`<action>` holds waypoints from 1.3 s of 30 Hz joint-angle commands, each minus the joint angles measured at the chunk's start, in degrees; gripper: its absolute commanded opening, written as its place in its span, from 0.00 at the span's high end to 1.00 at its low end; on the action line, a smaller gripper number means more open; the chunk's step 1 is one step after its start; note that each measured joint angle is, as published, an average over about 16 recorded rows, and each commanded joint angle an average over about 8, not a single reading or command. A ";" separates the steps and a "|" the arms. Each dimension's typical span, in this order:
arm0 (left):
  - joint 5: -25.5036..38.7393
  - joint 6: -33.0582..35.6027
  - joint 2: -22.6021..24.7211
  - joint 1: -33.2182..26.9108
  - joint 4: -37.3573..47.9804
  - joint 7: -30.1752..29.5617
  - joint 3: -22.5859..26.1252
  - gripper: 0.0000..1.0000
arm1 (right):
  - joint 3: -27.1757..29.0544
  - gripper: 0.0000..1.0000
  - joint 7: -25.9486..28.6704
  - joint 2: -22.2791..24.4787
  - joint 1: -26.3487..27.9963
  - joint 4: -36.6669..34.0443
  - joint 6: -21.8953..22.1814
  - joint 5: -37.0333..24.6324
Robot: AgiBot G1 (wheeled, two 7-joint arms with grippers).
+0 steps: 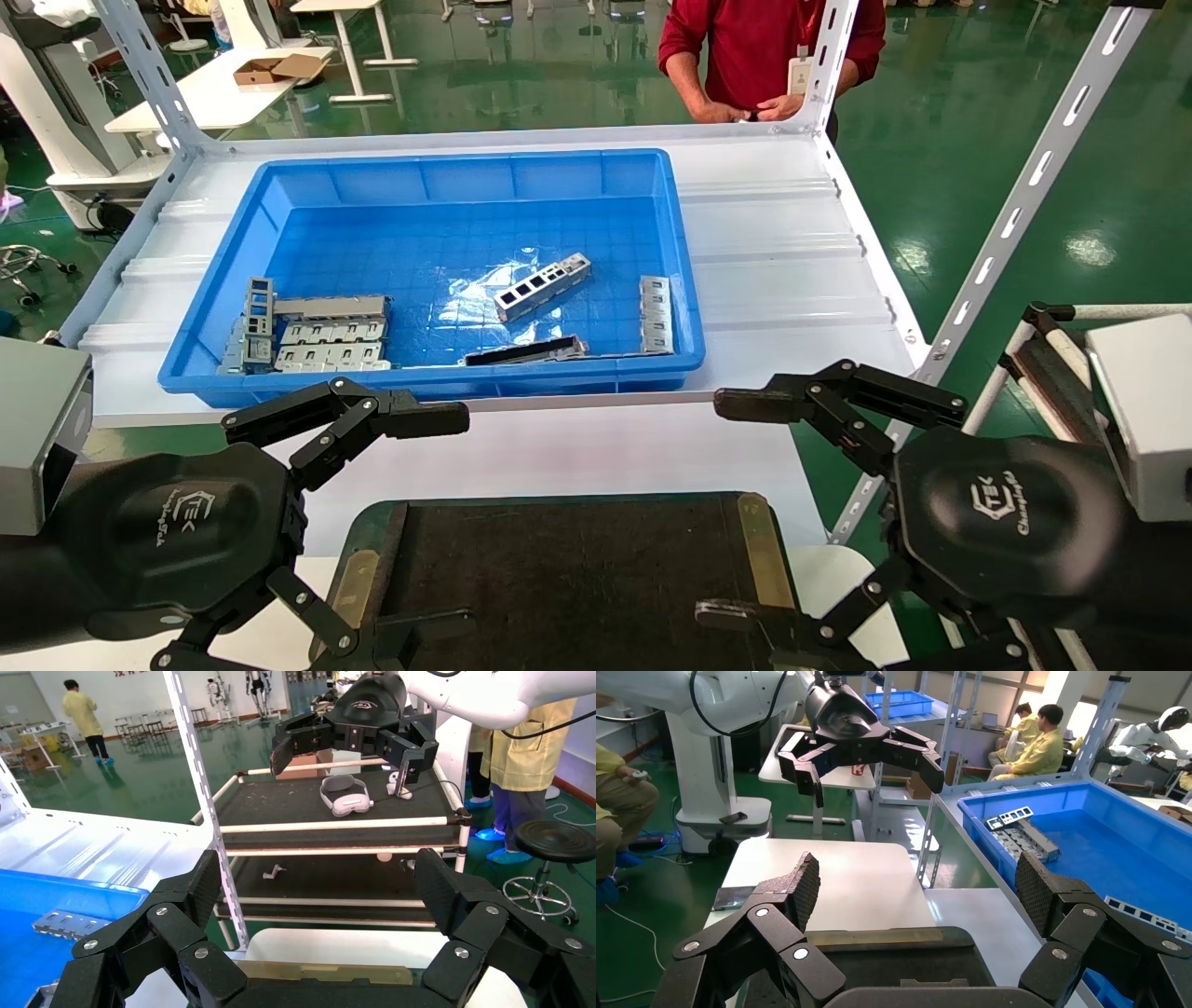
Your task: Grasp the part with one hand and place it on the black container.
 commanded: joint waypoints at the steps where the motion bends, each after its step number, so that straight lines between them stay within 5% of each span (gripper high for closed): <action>1: 0.00 0.00 0.00 0.00 0.00 0.00 0.00 0.00 | 0.00 0.00 0.00 0.00 0.00 0.00 0.00 0.00; 39: 0.00 0.01 -0.01 0.01 -0.02 -0.01 -0.01 0.00 | 0.00 0.00 0.00 0.00 0.00 0.00 0.00 0.00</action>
